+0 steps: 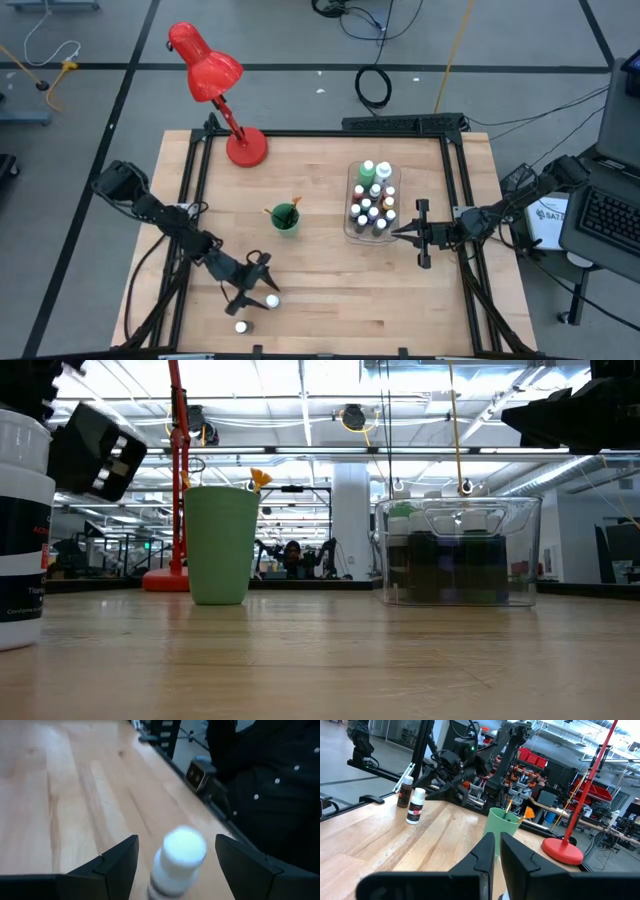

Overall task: Pick & Place Paint Supplies
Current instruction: Put the small white paint bottle into the transparent bin

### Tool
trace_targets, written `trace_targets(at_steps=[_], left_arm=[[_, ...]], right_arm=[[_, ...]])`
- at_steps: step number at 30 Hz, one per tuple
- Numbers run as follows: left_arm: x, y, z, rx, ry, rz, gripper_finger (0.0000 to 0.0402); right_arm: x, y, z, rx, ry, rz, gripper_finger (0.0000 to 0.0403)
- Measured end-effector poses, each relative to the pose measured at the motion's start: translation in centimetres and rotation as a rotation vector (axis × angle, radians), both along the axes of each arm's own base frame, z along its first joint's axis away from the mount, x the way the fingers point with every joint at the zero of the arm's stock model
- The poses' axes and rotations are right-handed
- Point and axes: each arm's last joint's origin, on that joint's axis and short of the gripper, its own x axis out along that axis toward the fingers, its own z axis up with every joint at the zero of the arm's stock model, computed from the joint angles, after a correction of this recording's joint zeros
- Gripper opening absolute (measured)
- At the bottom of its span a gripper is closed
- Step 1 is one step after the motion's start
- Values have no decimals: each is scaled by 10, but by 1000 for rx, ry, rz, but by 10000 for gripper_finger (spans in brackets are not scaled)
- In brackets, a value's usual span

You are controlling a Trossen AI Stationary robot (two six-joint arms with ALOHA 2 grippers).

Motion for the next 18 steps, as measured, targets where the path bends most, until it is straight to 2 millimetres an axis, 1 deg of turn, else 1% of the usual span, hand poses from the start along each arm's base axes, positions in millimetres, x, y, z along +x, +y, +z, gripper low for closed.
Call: trace_targets(at_steps=[3,7,10,15,18], left_arm=[[5,-4,7,5,-11,-8,266],[7,-5,4,46,52,-6,266],[11,-8,6,38,50,2,266],[12,-9,7,56,43,-2,266],[12,-8,6,54,59,32,266]], right_arm=[[0,0,0,-2,0,0,22],[0,0,0,-3,0,0,22],[0,0,0,-4,0,0,22],[0,0,0,-6,0,0,22],[0,0,0,-6,-1,-1,22]])
